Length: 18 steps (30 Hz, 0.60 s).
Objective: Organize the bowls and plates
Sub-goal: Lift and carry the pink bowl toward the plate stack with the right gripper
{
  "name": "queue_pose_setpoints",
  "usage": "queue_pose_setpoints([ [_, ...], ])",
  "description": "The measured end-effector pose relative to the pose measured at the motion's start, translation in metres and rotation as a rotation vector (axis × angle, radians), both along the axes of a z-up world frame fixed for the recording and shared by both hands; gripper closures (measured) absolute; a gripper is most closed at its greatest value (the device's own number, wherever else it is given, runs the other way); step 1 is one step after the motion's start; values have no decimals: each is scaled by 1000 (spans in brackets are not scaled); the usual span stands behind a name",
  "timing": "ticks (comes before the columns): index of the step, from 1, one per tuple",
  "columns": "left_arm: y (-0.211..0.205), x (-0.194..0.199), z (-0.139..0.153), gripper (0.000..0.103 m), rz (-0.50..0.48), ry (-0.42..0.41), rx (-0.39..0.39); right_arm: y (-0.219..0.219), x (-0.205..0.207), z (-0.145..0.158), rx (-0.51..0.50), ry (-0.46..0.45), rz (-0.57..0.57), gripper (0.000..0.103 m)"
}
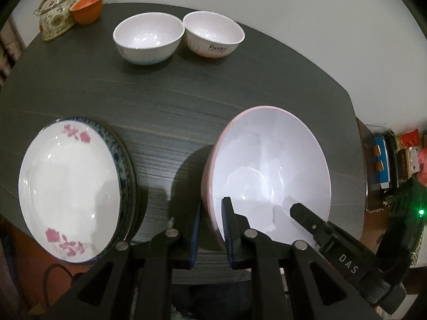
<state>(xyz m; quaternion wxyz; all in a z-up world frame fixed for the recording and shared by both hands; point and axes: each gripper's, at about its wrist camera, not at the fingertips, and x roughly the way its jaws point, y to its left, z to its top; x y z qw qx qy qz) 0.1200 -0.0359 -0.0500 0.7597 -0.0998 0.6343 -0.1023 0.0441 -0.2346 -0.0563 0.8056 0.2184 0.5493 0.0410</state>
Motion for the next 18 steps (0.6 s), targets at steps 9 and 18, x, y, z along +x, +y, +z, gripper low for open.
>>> queue_pose_setpoints([
  [9, 6, -12, -17, 87, 10, 19, 7, 6, -22, -20, -13, 41, 18, 81],
  [18, 13, -14, -23, 87, 13, 31, 21, 14, -20, -25, -31, 40, 38, 80],
])
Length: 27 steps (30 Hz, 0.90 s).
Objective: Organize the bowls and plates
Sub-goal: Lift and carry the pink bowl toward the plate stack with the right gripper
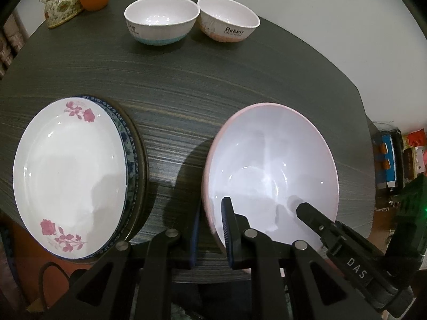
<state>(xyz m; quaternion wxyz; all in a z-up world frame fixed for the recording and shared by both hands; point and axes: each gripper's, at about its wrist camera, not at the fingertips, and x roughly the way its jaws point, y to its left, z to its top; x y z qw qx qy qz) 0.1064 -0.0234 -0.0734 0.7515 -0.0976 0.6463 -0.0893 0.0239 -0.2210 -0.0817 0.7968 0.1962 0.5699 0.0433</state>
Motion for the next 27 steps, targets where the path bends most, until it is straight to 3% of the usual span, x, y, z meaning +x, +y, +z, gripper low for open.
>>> queue_pose_setpoints([
  [18, 2, 7, -6, 88, 10, 14, -18, -1, -1, -7, 9, 29, 1, 78],
  [27, 13, 13, 1, 87, 26, -12, -37, 5, 0, -2, -19, 14, 22, 67],
])
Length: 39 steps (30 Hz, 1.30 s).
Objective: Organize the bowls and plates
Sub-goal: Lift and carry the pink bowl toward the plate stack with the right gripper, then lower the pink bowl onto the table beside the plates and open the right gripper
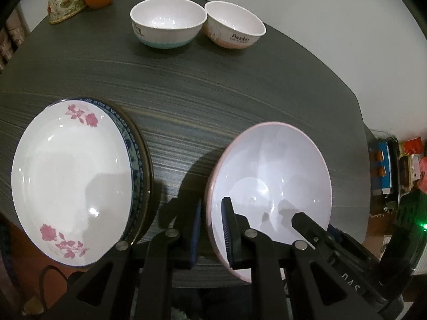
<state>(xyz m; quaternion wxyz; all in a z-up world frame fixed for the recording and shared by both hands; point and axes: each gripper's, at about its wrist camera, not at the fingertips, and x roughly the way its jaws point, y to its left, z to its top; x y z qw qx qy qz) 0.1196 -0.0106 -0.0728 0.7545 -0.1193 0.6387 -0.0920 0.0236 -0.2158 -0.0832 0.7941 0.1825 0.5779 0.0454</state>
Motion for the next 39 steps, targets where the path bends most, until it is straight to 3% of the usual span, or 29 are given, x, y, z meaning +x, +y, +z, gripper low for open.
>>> queue_pose_setpoints([
  [9, 16, 6, 10, 79, 19, -29, -12, 0, 6, 14, -45, -34, -1, 57],
  [18, 32, 18, 24, 72, 26, -82, 1, 4, 20, 40, -163, -120, 11, 55],
  [27, 71, 48, 36, 66, 85, -121, 4, 34, 41, 54, -183, -150, 90, 54],
  [32, 100, 72, 41, 65, 145, -153, 11, 57, 61, 65, -145, -174, 142, 54],
  [39, 132, 119, 37, 65, 215, -168, 6, 85, 111, 74, -9, -176, 172, 54],
])
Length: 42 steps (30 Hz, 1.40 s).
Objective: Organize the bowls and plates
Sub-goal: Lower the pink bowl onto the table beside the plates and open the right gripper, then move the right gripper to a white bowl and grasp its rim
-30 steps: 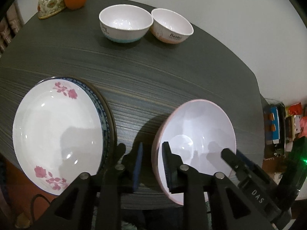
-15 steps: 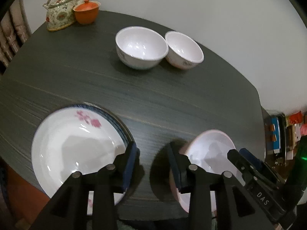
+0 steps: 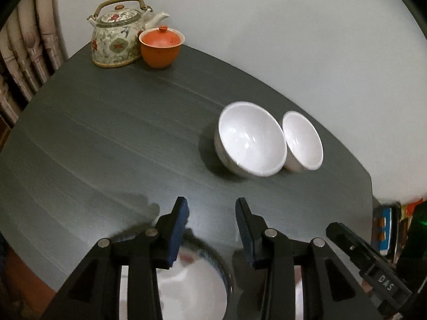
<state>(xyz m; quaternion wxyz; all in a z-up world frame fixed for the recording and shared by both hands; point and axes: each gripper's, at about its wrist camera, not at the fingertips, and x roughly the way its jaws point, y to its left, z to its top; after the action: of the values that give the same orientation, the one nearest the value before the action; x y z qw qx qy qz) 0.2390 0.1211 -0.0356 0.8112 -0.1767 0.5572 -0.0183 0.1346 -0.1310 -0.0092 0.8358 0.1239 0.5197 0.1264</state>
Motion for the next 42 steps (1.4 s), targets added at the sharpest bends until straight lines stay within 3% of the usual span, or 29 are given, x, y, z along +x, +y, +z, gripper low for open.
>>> queue_pose_setpoints([
  [15, 15, 94, -44, 65, 7, 79, -96, 37, 107, -36, 43, 124, -76, 54],
  [27, 6, 119, -82, 66, 1, 141, -100, 60, 153, -77, 9, 198, -93, 54],
  [30, 2, 121, -86, 68, -8, 140, -98, 60, 155, -83, 7, 211, -95, 60],
  [32, -1, 125, -90, 82, -15, 139, -104, 58, 157, -86, 12, 214, -94, 65],
  [36, -6, 126, -91, 89, -25, 132, -108, 57, 159, -91, 26, 216, -94, 78],
  [42, -12, 115, -81, 89, -27, 121, -83, 57, 159, -92, 35, 213, -87, 85],
])
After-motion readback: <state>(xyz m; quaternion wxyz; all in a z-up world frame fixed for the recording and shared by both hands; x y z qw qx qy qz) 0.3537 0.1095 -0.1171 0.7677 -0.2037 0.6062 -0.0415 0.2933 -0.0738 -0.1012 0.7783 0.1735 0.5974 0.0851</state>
